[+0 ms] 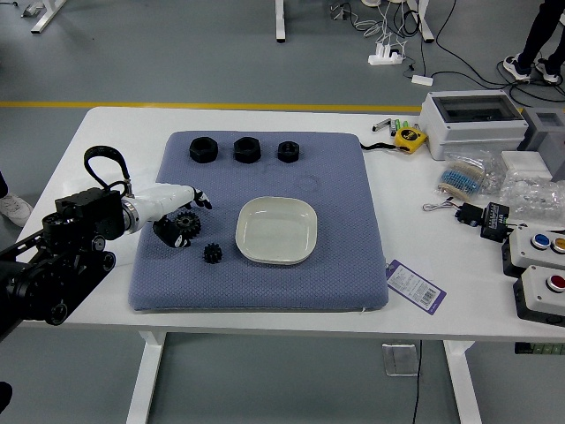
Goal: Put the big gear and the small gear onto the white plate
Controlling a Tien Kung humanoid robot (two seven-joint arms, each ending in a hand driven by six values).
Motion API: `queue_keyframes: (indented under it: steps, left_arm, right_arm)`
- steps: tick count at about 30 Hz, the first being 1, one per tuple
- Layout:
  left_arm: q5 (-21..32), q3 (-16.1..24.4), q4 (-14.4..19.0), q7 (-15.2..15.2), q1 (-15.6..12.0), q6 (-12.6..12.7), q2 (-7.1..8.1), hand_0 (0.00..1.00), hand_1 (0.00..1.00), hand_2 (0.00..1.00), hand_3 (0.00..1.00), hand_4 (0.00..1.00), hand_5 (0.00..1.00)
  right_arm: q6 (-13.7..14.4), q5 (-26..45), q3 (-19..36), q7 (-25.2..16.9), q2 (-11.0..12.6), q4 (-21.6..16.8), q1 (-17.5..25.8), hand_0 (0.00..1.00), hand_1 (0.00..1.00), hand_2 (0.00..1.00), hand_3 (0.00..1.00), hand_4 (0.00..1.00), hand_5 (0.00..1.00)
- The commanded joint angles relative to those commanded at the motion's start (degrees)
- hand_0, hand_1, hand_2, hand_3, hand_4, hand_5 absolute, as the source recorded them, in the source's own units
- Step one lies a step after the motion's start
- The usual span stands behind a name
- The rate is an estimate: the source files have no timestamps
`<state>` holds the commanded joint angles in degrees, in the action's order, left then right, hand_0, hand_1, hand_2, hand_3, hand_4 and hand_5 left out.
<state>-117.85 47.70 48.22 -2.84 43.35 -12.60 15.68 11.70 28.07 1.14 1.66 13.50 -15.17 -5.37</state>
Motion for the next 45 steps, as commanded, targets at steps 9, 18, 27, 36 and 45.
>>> queue_keyframes:
  steps: [9,18,27,36,45]
  left_arm:
    - [-0.88,-0.49,-1.26,0.98,0.57,-0.62,-0.56,0.529,0.517,0.574,0.591,0.486,0.002]
    - [-0.89,-0.8,-0.95,1.64,0.51,-0.98,-0.72,0.46,0.462,0.5,0.545,0.405,0.002]
    - [-1.27,0.47,1.22,2.4,0.42,-2.01,0.01,0.375,0.384,0.424,0.503,0.447,0.002]
    - [-1.77,2.16,5.82,3.42,1.16,-3.05,0.78,0.365,0.38,0.417,0.503,0.438,0.002]
    - [-0.35,0.36,12.0,4.27,3.14,-3.55,-1.59,0.358,0.372,0.41,0.505,0.436,0.002]
  right_arm:
    - [0.05,0.05,-0.17,-0.11,0.04,-0.09,-0.03,0.703,0.7,0.767,0.665,0.844,0.765]
    - [0.1,-0.49,0.2,0.02,0.03,-0.11,0.32,0.702,0.7,0.766,0.664,0.844,0.765]
    - [0.24,-0.9,0.6,0.05,-0.06,-0.06,0.68,0.694,0.699,0.766,0.663,0.842,0.763]
    - [0.34,-1.21,0.85,0.08,-0.1,-0.02,1.09,0.693,0.698,0.765,0.661,0.842,0.762]
    - [0.23,-0.58,0.46,-0.07,-0.03,-0.08,0.92,0.693,0.696,0.764,0.661,0.842,0.763]
